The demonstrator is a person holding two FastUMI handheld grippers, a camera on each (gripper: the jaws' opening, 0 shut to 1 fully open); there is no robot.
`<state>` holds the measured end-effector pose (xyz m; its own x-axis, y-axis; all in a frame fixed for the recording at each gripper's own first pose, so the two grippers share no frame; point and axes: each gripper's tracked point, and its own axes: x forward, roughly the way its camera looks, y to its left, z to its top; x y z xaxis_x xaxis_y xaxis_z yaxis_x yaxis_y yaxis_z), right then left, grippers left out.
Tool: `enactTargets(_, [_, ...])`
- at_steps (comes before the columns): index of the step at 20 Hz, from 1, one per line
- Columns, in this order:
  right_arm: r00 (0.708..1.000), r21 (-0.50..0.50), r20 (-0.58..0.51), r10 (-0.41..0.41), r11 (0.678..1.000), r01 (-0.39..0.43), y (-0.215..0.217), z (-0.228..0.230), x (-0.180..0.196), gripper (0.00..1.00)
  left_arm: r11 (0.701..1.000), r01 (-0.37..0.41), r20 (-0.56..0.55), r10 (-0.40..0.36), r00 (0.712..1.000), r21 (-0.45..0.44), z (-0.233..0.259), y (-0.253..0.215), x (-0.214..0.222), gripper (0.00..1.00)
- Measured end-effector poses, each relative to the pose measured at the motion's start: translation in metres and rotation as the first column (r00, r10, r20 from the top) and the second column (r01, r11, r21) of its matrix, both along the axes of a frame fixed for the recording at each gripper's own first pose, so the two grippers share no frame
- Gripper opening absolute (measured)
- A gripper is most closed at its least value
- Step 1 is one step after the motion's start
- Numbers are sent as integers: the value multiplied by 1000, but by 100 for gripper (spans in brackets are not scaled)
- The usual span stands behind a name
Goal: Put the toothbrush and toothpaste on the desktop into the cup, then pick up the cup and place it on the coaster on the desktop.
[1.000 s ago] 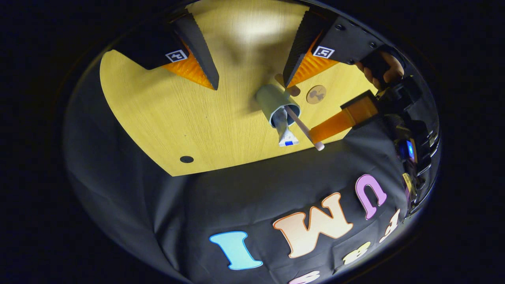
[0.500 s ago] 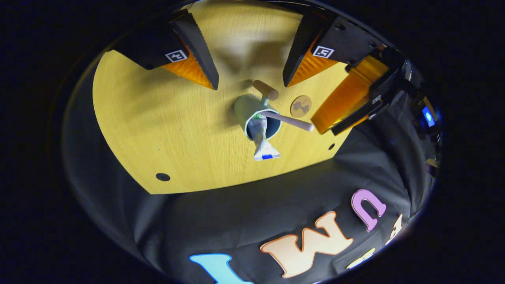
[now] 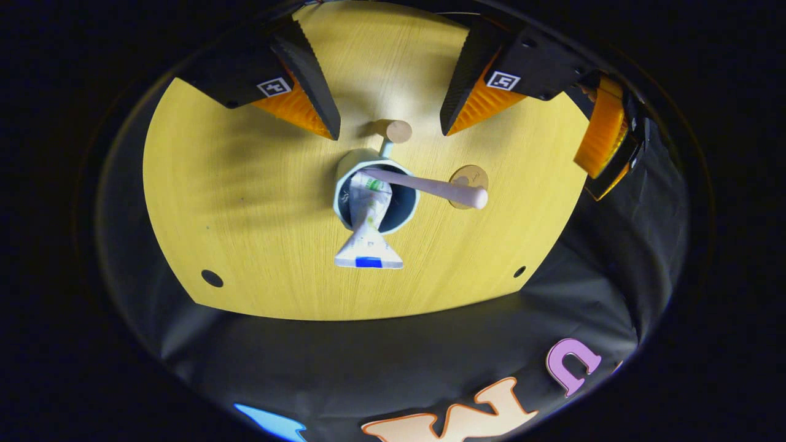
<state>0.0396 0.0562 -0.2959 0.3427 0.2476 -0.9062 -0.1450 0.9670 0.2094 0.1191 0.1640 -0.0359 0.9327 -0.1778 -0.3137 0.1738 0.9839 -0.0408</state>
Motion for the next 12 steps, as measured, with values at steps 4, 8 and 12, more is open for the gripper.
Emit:
enactTargets(4, [996,-24,-93,-11,1000,9,6,-23,2,94,998,-66,38,65,997,21,11,37,-11,95])
enactTargets(8, [986,-62,-163,-37,998,27,5,-43,13,99,993,-114,46,114,992,18,12,66,-21,94])
enactTargets(12, [978,-120,-203,-45,993,21,2,-64,20,99,988,-157,28,157,987,2,5,89,-27,94])
